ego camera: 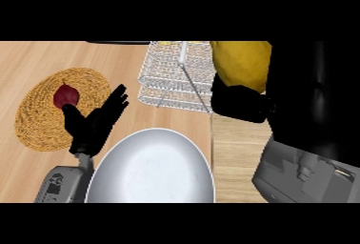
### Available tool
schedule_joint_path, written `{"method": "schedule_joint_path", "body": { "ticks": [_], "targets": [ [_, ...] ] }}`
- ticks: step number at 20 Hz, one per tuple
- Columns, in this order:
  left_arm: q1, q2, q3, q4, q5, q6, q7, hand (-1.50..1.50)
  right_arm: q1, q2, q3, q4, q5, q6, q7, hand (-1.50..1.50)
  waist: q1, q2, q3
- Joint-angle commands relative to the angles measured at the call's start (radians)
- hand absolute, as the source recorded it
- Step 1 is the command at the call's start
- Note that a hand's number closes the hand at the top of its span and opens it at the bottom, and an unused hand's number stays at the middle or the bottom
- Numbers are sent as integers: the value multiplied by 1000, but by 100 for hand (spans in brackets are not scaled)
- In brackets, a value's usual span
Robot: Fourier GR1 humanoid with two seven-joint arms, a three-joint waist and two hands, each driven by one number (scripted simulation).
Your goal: Pick the lemon from the tray and place it in the tiered basket
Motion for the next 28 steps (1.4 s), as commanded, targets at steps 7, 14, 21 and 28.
{"method": "schedule_joint_path", "body": {
  "ticks": [7, 14, 21, 28],
  "targets": [
    [7, -24, -15, 17, -25, 19, -22, 0, -287, 8, -192, 526, -44, -232, 40, 150, 1, 9, 2],
    [40, 4, -11, -48, -3, -17, -2, 0, -354, 8, -236, 864, -78, -517, -114, 150, 17, 12, 3],
    [-33, 10, 3, -11, 8, -30, 20, 0, -382, 8, -289, 993, -311, -810, -224, -150, 47, 24, 3],
    [-29, -19, -30, 4, -10, -29, 7, 0, -473, 8, -228, 1226, -489, -986, -470, -150, 71, 28, 2]
  ]
}}
